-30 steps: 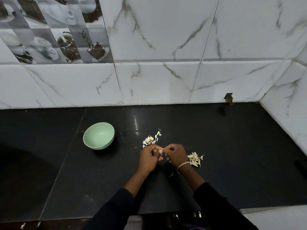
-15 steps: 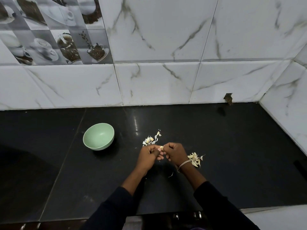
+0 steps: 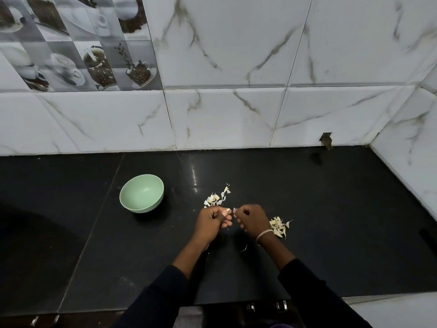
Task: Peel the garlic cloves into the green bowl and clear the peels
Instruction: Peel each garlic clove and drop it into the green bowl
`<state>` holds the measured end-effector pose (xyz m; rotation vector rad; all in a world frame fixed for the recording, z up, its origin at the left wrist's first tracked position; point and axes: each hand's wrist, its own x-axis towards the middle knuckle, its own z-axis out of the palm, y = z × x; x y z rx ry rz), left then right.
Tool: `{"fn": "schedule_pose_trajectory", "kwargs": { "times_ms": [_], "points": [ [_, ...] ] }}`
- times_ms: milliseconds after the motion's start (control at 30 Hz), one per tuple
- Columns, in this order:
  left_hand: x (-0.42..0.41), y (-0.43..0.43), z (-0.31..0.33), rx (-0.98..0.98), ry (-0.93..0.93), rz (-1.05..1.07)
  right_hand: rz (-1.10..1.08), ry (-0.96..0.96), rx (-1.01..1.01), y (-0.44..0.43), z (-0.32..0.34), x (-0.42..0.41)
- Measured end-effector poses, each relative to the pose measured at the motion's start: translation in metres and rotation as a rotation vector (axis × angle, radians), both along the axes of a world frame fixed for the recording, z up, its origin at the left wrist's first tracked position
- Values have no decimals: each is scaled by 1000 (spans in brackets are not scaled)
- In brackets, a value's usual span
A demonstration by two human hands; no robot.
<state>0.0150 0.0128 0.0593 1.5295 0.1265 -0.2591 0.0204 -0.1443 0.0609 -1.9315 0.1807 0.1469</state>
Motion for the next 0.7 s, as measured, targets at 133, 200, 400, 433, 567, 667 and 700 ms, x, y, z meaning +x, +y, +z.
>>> {"fn": "schedule_pose_trajectory", "kwargs": {
  "times_ms": [133,200,400,433,567,667,700],
  "points": [
    [0,-2,0,41,-30,19,12,-22,71,3,3,0],
    [0,-4,2,35,-37,43,16,-24,97,4,4,1],
    [2,-1,5,-62,-26,67,35,-25,198,5,7,2],
    [2,0,6,-80,-20,70,42,-31,205,4,7,2],
    [1,2,9,-130,-7,72,56,-39,194,3,6,3],
    [0,3,10,-122,-9,76,55,-48,199,3,6,2],
    [0,3,12,-105,-16,75,56,-49,204,3,6,2]
  ]
}}
